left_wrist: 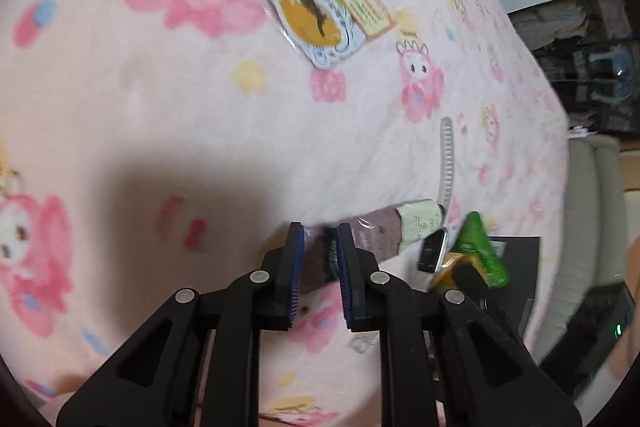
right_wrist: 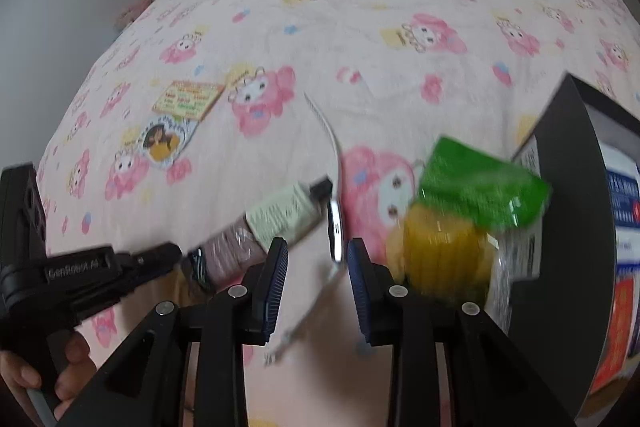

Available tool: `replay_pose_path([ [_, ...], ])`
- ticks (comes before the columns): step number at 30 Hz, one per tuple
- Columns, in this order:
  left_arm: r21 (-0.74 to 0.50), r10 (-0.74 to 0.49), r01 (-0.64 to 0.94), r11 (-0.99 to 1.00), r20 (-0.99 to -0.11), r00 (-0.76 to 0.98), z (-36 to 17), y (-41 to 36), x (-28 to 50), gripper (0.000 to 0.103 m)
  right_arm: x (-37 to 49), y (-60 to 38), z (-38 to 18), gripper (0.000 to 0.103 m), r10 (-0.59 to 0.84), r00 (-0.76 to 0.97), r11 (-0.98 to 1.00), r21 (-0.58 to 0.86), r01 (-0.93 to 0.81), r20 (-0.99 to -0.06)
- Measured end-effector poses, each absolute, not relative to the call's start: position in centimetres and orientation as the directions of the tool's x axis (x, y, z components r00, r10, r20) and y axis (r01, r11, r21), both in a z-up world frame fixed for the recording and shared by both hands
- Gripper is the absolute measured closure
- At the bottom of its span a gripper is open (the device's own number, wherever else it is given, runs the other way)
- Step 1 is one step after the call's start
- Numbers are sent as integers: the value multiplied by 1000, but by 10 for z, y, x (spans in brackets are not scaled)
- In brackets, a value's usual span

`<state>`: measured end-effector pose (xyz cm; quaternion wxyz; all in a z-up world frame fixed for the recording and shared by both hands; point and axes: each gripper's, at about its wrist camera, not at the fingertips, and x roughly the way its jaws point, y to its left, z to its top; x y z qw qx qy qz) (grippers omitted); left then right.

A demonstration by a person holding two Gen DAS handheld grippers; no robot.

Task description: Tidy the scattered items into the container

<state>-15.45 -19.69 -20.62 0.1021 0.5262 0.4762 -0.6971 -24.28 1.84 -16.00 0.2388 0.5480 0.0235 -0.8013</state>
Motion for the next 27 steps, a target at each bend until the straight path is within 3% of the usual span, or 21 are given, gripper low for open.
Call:
replay_pose_path([
  [2, -550, 381, 645, -531, -835, -398, -211, -196, -154, 70, -255, 13, -165, 75, -365, -264, -883, 243, 401, -893],
  [5, -554, 424, 644, -528, -829, -365, -219, -189, -158, 67, -268, 3, -180, 74, -363, -210, -880, 261, 396, -908],
  [9, -571, 448, 636, -518, -815, -367, -223, -187, -164, 67, -282, -4, -186, 69, -360, -203, -879, 258, 400, -911],
  [13, -595, 432, 632, -496, -801, -415, -219, -196, -165, 74, -293, -16, -194, 66, -324, -203, -877, 214, 429, -924],
  [17, -597, 352, 650, -470, -802, -482, -207, -214, -157, 87, -286, -19, -193, 66, -316, -218, -867, 188, 461, -924],
  [22, -598, 295, 695, -399, -802, -520, -217, -240, -137, 87, -263, -22, -186, 67, -355, -159, -827, 230, 513, -921],
  [27, -563, 270, 710, -423, -827, -494, -218, -241, -142, 75, -250, -17, -170, 68, -401, -151, -813, 275, 513, -903],
])
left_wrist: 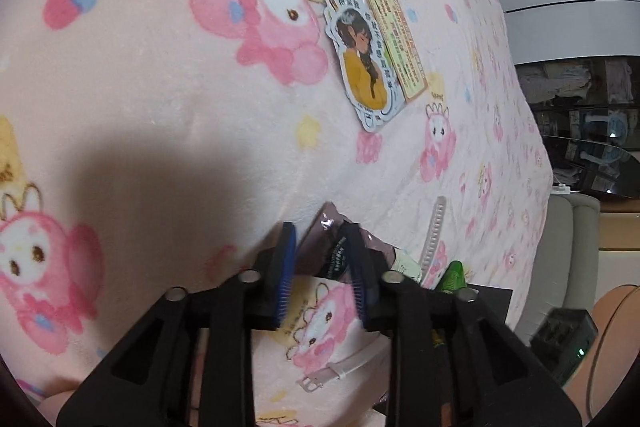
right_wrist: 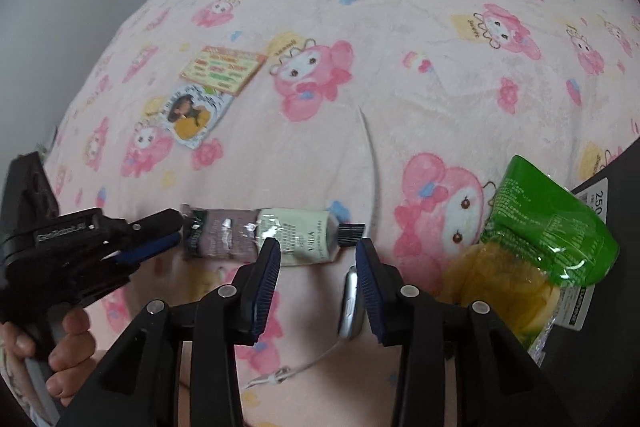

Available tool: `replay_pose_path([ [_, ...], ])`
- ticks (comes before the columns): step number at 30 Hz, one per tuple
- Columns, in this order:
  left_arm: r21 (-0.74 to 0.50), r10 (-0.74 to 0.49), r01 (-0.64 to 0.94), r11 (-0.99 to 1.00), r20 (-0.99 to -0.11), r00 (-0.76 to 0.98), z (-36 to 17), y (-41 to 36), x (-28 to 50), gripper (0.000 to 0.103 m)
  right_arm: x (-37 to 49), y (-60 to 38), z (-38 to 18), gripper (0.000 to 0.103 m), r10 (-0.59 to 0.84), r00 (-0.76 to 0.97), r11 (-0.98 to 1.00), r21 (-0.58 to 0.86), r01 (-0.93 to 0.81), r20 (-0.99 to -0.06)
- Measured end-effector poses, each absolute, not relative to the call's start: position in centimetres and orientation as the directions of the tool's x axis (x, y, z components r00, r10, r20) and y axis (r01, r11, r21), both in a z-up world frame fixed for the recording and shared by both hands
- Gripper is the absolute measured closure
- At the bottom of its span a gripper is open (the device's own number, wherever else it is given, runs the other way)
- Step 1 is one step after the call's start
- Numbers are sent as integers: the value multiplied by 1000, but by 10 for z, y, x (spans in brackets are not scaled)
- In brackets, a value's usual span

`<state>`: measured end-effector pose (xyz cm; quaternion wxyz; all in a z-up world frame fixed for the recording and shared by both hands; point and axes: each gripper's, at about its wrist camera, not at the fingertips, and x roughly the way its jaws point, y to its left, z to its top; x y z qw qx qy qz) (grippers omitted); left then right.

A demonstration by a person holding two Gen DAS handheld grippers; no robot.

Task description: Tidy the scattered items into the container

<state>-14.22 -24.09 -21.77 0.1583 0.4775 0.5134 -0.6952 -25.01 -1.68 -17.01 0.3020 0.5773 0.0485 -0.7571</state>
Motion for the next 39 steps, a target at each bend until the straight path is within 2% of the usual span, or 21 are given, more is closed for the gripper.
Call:
replay_pose_path([
  [4, -525, 243, 688, -501, -849, -470, -208, -246, -144, 75, -254, -7, -149, 67, -403, -267, -836, 234, 496, -875],
  [6, -539, 288, 669, -512, -841, -458, -213, -240, -149, 75, -258, -8, -150, 67, -447, -225, -815, 290, 502, -866],
  [10, -523, 295, 665, -533, -852, -434, -217, -239, -148, 74, -258, -18, -173, 67, -491, -84, -781, 396, 483, -867],
  [15, -520, 310, 670, -529, -854, -418, -221, -238, -146, 74, -257, -17, -194, 67, -398, -123, -836, 304, 457, -909],
  [18, -530, 318, 667, -524, -848, -425, -222, -237, -146, 72, -265, -10, -197, 61, -369, -158, -862, 274, 426, -916],
  [20, -539, 324, 666, -515, -842, -431, -222, -238, -145, 69, -268, -12, -196, 60, -395, -143, -849, 302, 434, -907],
  [25, -542, 331, 670, -507, -840, -430, -226, -236, -147, 69, -267, -28, -205, 56, -432, -81, -809, 346, 476, -898],
  [28, -549, 334, 670, -500, -836, -435, -227, -236, -148, 67, -264, -33, -210, 54, -433, -94, -810, 341, 477, -896],
  [29, -567, 345, 664, -488, -824, -450, -227, -236, -148, 62, -262, -33, -209, 54, -435, -103, -809, 338, 481, -895],
  [30, -581, 353, 659, -477, -814, -462, -226, -237, -148, 61, -261, -33, -207, 54, -436, -108, -806, 335, 487, -893],
  [39, -621, 398, 588, -518, -784, -477, -217, -222, -153, 61, -247, -13, -170, 54, -428, -176, -805, 284, 521, -887],
])
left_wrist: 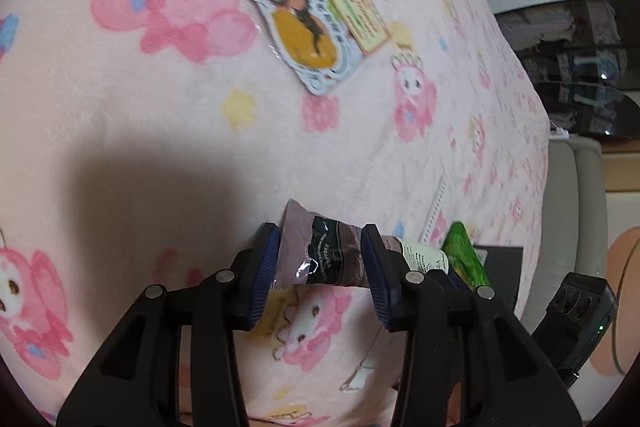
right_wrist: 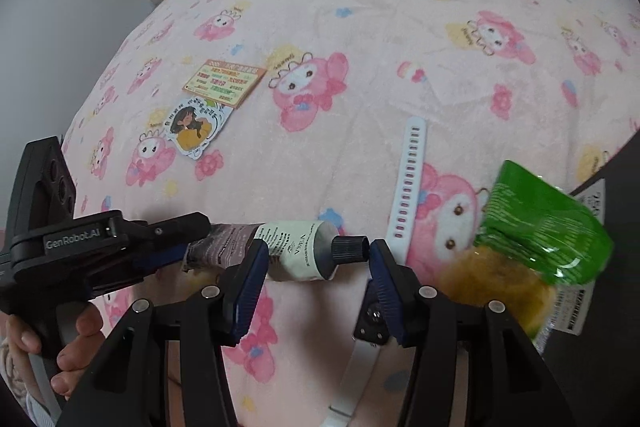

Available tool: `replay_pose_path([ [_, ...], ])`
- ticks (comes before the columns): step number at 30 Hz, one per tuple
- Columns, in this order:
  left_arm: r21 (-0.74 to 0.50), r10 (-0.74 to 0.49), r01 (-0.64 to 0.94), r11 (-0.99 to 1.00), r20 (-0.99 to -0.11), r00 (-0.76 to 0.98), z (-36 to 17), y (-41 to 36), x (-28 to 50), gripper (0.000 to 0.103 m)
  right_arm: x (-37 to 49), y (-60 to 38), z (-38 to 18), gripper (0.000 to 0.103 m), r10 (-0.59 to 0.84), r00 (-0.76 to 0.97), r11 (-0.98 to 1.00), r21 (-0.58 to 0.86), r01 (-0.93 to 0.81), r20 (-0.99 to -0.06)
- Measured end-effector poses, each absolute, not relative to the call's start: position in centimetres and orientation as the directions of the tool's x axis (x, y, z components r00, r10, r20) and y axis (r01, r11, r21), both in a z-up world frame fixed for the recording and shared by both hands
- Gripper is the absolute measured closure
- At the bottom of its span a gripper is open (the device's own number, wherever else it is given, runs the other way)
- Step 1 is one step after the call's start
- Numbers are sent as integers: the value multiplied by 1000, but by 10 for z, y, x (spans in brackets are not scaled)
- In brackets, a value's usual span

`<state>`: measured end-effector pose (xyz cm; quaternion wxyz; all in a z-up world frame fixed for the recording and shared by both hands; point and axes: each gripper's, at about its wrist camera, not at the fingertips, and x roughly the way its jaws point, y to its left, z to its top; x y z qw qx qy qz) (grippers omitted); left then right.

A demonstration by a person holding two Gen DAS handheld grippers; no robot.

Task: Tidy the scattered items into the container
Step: 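Carry the tube toward the black box with both tools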

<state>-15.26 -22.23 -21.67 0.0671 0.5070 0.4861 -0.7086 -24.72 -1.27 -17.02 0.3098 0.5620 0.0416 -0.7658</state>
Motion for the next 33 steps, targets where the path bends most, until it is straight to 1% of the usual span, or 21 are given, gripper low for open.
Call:
replay_pose_path([
  [2, -596, 387, 594, -540, -803, -453, -216, -218, -153, 63, -244, -9, -166, 54, -420, -182, -809, 276, 519, -889],
  [7, -543, 397, 640, -543, -838, -375, -229, -213, -154, 63, -240, -3, -177, 55, -403, -114, -817, 302, 491, -908],
  [10, -521, 391, 644, -561, -852, -348, -233, -209, -158, 59, -244, 1, -191, 54, -403, -89, -831, 324, 452, -911],
  [13, -508, 393, 642, -575, -859, -328, -239, -203, -164, 56, -249, 2, -198, 54, -411, -99, -836, 332, 437, -906],
  [19, -515, 387, 625, -586, -856, -343, -237, -199, -166, 56, -247, -8, -199, 53, -362, -131, -837, 260, 481, -923],
  [22, -534, 390, 599, -596, -845, -366, -230, -196, -165, 61, -243, -6, -192, 53, -352, -159, -840, 236, 488, -923],
  [26, -558, 394, 553, -619, -830, -396, -217, -191, -162, 62, -238, 4, -179, 54, -347, -184, -848, 224, 480, -920],
  [33, -643, 436, 446, -623, -758, -485, -190, -181, -151, 62, -223, 19, -141, 54, -327, -254, -847, 164, 505, -910],
])
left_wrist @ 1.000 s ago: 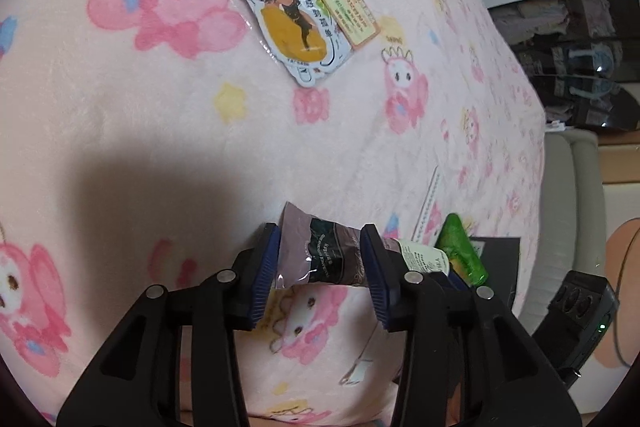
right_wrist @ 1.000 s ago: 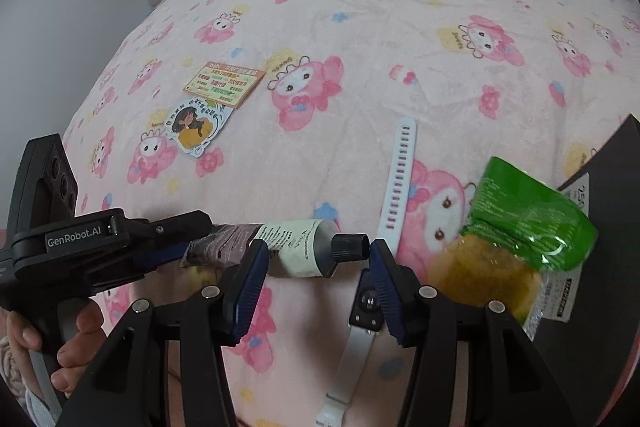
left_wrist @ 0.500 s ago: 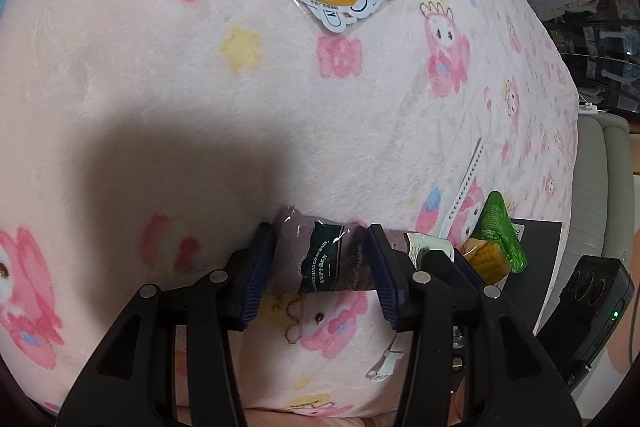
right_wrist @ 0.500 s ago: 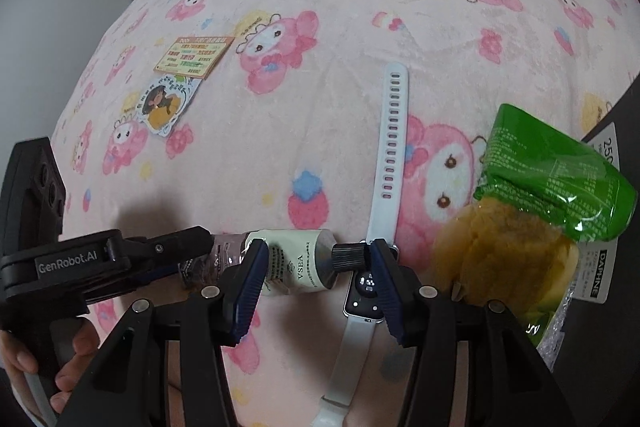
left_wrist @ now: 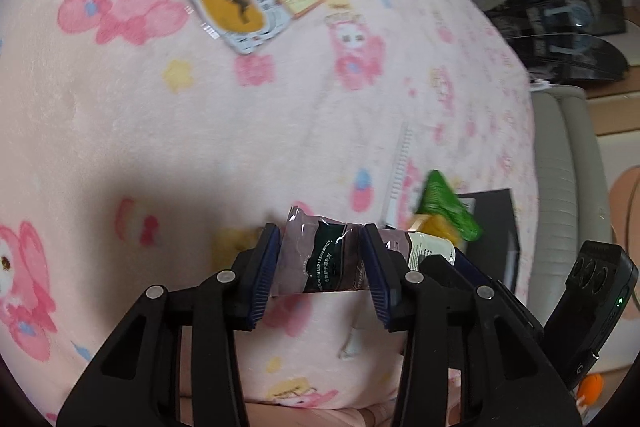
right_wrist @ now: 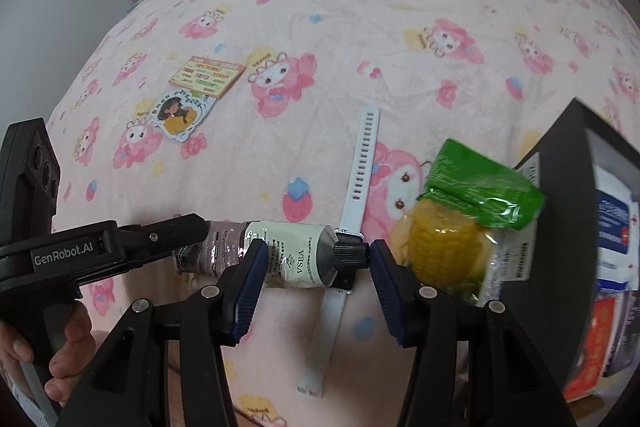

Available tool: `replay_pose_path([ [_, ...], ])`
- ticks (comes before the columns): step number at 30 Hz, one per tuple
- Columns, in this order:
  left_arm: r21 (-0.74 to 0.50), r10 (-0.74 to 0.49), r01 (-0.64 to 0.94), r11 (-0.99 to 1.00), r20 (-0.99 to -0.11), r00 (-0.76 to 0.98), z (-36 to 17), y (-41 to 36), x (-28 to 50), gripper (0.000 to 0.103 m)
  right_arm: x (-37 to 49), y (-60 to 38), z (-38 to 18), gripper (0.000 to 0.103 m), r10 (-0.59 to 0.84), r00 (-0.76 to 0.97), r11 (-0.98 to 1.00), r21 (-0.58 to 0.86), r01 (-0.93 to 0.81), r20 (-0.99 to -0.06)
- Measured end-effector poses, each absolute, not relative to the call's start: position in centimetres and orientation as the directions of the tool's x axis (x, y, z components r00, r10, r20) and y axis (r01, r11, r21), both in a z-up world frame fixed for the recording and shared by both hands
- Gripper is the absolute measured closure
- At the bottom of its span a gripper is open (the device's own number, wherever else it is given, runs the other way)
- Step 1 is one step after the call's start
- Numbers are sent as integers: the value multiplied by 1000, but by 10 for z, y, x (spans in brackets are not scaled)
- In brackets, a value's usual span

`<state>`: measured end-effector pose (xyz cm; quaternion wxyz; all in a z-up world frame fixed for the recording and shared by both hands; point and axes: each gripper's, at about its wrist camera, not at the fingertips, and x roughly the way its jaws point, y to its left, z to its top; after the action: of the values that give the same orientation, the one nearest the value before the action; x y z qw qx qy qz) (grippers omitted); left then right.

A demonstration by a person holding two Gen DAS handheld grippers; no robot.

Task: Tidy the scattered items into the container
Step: 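Carry the tube toward the black box with both tools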

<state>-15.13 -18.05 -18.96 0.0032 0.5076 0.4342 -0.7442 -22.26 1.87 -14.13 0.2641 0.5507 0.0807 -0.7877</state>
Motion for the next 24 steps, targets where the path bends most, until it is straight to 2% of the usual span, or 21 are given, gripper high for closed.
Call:
replay_pose_path([
  [16, -640, 421, 280, -716, -716, -557, -88, -113, -133, 64, -183, 87, -58, 54, -397, -388, -851, 176, 495, -832],
  [24, -597, 434, 192, -779, -735, -522, -59, -40, -154, 63, -182, 158, -35, 54, -441, -433, -862, 236, 449, -786],
])
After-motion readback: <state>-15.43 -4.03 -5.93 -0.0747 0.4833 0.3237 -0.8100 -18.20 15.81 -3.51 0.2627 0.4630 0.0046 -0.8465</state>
